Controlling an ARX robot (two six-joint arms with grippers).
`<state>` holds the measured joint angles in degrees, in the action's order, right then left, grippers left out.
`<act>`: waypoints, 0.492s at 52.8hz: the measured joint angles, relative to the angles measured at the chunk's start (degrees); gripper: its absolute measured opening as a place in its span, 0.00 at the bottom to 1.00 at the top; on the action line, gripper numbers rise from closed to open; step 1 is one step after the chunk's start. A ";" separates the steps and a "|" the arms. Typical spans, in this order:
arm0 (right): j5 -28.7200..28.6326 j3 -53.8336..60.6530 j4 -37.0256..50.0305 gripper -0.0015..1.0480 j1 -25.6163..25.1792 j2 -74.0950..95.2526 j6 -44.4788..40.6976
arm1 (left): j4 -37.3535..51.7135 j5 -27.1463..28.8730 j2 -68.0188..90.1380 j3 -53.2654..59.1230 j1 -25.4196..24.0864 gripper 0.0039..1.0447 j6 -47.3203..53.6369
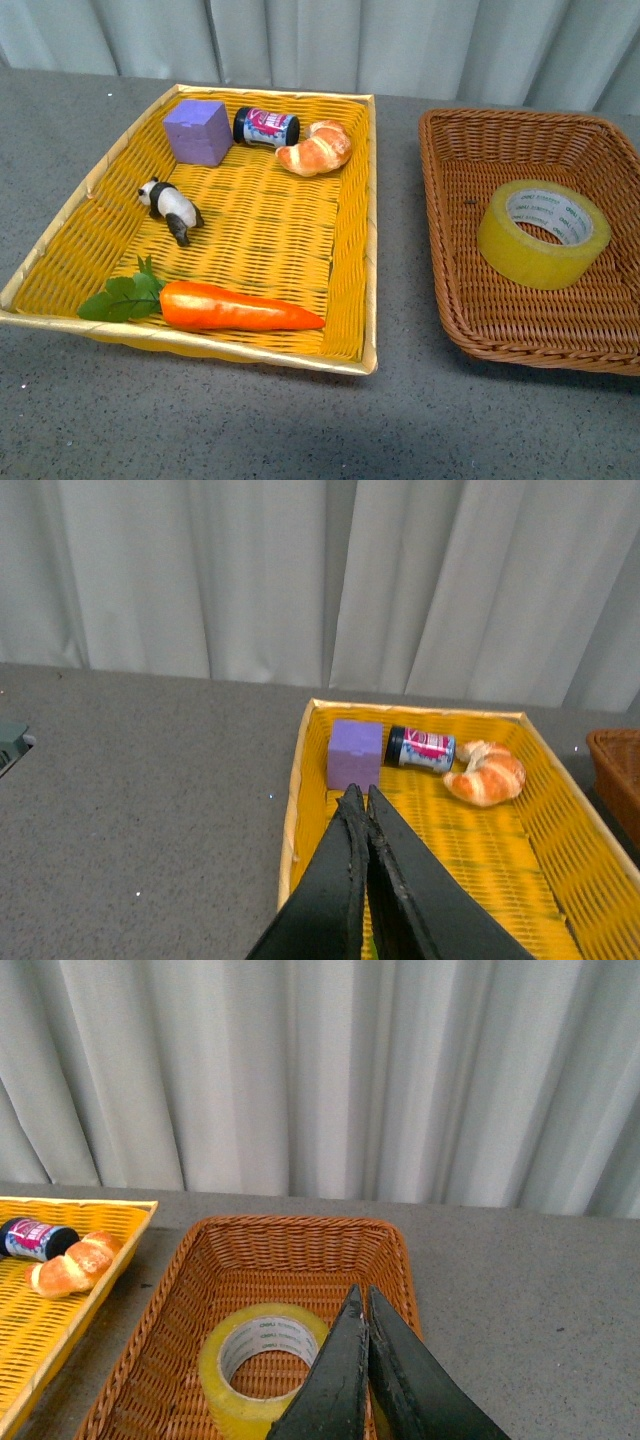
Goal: Move tape to another basket
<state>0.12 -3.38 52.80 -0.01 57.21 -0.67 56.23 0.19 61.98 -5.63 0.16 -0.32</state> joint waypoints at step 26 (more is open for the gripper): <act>-0.07 3.06 -19.08 0.01 0.00 -22.88 0.07 | -17.86 -0.17 -22.58 4.48 -0.04 0.04 0.02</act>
<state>0.05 -0.32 33.71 -0.01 34.33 -0.60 38.37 0.01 39.40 -1.15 0.12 -0.30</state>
